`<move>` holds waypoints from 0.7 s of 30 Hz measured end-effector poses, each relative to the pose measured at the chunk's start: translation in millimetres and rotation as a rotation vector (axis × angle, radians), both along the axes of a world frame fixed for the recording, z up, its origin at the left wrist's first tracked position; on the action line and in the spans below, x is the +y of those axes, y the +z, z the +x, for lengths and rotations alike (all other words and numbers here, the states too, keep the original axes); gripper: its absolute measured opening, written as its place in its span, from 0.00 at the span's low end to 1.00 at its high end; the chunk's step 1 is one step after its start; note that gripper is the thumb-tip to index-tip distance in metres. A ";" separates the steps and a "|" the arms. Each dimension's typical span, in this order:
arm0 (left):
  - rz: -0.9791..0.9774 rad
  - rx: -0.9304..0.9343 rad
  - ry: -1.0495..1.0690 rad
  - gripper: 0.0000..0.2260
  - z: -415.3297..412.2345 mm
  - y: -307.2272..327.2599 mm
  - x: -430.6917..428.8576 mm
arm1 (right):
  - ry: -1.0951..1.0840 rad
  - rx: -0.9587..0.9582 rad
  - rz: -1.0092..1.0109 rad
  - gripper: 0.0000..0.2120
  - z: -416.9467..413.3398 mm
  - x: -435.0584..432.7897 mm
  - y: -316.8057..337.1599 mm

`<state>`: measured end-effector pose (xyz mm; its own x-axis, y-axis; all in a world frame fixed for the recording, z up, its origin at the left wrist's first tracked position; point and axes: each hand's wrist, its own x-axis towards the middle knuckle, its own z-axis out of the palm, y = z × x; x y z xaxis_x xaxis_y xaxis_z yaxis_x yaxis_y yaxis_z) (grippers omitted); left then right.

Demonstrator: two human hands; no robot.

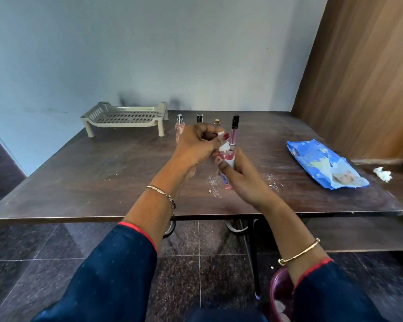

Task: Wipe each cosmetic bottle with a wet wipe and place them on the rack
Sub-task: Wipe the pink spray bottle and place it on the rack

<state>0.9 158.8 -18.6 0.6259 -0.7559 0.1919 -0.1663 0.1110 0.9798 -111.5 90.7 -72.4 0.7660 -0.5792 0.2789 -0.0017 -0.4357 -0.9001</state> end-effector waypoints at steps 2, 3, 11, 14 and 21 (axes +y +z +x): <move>0.004 0.019 -0.014 0.07 0.0 -1.3 0.9 | 0.158 -0.005 0.251 0.15 -6.7 -4.4 2.9; 0.004 0.046 -0.023 0.07 -0.1 -2.5 1.1 | 0.210 -0.012 0.316 0.18 -9.6 -8.0 2.6; -0.074 0.258 0.067 0.05 1.8 -8.0 -3.7 | 0.272 -0.025 0.410 0.14 -28.1 -13.7 -13.1; -0.119 0.277 0.113 0.06 9.0 -2.1 -4.3 | 0.130 -0.128 0.422 0.09 -29.7 -9.0 -26.6; -0.134 0.178 0.059 0.04 0.4 11.9 -5.6 | -0.101 -0.582 1.203 0.20 -15.8 -9.8 -14.6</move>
